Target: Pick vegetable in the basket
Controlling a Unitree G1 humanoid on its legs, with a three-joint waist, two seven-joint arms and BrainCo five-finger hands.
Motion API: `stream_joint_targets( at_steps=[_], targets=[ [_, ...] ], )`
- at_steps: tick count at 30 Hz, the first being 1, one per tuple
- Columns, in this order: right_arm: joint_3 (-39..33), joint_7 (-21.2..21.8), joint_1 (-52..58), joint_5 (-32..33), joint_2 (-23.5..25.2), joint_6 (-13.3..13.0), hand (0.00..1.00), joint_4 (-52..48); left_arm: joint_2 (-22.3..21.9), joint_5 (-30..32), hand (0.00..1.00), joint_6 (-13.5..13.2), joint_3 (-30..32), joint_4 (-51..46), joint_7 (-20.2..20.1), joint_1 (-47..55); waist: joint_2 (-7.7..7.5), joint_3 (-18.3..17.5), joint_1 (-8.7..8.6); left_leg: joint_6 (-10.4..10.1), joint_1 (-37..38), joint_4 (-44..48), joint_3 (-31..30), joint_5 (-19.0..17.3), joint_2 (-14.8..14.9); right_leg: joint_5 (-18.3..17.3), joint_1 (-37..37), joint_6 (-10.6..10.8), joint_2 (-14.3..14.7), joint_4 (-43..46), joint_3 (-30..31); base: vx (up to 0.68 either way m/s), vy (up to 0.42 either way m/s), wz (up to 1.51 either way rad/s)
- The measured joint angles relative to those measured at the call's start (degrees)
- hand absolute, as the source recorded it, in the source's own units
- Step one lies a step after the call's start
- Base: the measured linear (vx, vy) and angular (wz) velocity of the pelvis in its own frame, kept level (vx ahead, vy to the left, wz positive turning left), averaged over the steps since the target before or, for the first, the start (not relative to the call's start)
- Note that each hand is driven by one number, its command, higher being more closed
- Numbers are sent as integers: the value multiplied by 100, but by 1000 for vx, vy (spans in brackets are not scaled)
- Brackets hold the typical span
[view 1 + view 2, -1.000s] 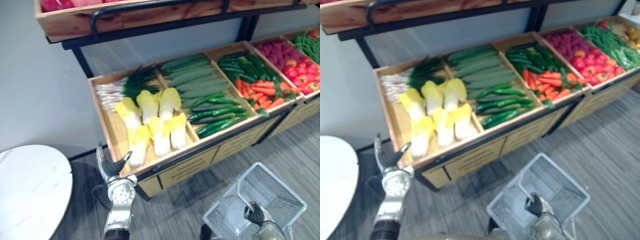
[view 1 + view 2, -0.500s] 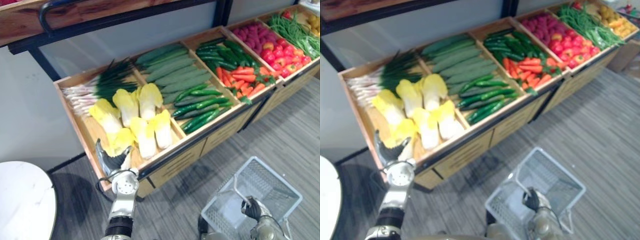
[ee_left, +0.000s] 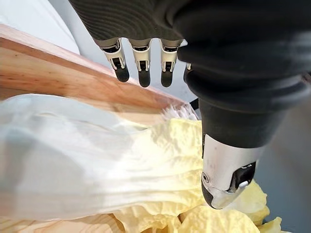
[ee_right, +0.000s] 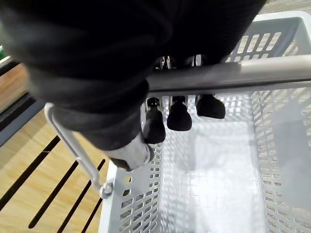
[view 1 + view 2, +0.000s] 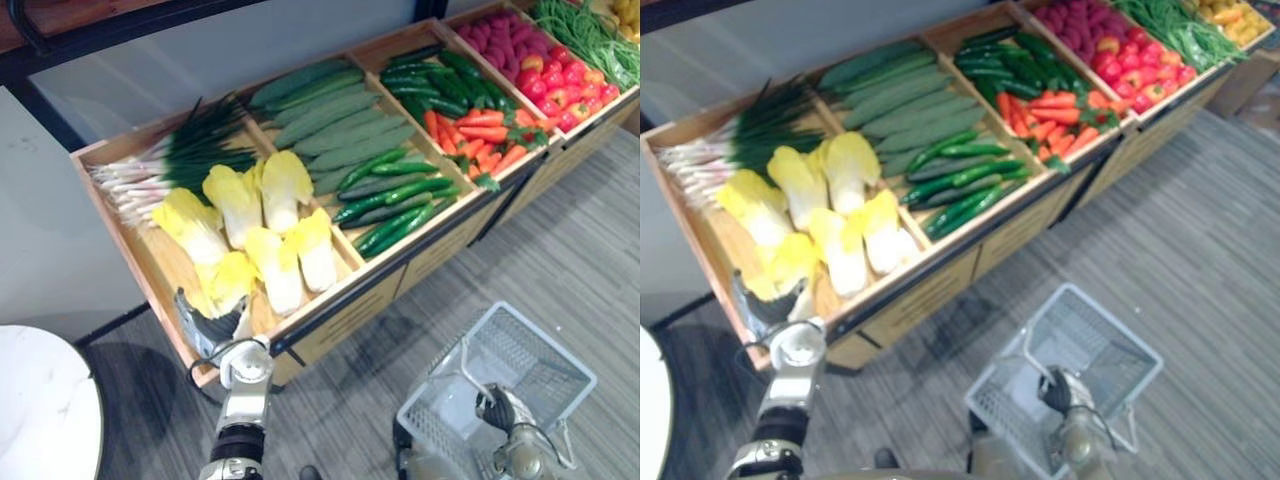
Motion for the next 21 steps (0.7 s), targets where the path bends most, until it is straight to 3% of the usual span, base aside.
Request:
stream_joint_targets(
  at_steps=[8,16,21],
  targets=[
    [105,-70,-55,-39,1,-40,100,-138,-7,-24,0,38,177,410,23,-120,-59,117,-3,-2,-134,114,106,-73,-9,62,-173,42,-11,4,157,-24,-41,-9],
    [227,-134,-127,-37,-13,-41,100,-154,2,-48,0,265,198,1160,-5,-273,-83,155,-15,-13,-177,175,116,-80,-4,74,-241,35,0,18,238,-1,-45,-5],
    [342,-136,-177,-37,-46,-127,100,-157,189,-38,0,257,197,1490,-27,-333,-86,170,-6,0,-163,277,231,-177,2,126,-257,27,11,12,385,-26,-40,-13]
  ],
)
